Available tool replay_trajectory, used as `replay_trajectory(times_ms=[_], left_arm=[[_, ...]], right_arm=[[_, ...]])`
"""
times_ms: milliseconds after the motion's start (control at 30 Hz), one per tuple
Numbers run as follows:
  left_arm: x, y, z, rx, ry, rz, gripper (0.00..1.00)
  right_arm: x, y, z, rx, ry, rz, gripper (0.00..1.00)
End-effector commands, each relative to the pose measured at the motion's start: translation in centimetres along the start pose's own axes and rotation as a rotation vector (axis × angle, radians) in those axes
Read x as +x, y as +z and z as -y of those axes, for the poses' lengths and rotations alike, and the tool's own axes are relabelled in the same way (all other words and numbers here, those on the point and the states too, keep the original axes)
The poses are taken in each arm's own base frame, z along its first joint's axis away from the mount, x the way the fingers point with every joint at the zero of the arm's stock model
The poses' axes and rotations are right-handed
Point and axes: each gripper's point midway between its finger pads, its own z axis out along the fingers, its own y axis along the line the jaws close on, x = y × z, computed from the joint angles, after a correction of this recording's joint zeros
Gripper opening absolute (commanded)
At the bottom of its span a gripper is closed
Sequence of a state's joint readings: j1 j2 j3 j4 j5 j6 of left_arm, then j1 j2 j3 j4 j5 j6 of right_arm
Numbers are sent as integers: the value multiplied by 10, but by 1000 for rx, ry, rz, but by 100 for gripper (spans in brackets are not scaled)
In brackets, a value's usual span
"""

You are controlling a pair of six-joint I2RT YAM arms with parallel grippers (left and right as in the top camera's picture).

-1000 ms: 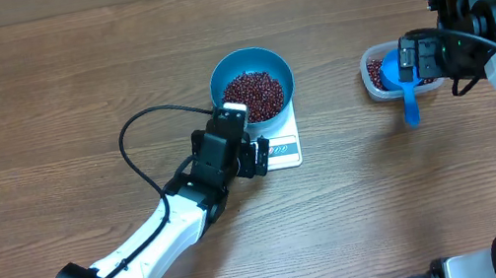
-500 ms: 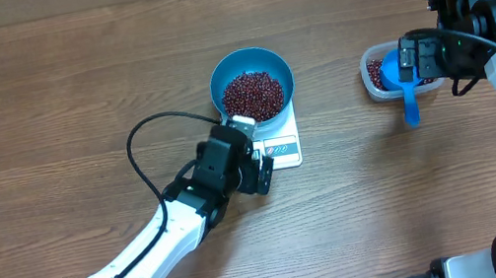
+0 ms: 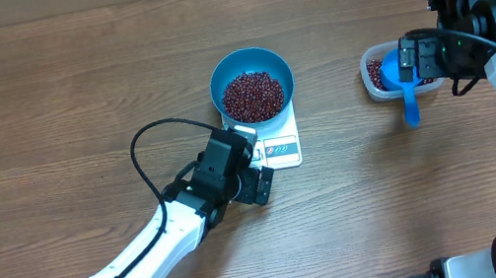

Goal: Scoop item into bowl and weigh 150g on scale

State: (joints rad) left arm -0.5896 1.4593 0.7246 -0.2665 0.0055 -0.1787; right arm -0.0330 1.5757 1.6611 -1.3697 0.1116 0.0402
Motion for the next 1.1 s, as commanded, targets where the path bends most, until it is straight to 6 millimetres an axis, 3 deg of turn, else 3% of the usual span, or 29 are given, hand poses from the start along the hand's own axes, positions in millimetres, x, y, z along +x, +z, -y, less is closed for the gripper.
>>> replay_trajectory(times_ms=[0,267,467,767,1067], left_arm=[[-13,-8,7,25,24,38,100],[-14,-11,8,25,30,46,99],[-20,-30,7,20,70,83,100],[-48,-86,-13,-99,129,257,100],[-73,-158,-31,-142,126,488,99]], right_arm=[[-7,-9,2,3,-11,38,100],[-7,-9,2,3,-11,38,100],[-7,-9,2,3,-11,38,100],[-7,-9,2,3,-11,38,100],[-7,-9,2,3,-11,38,100]])
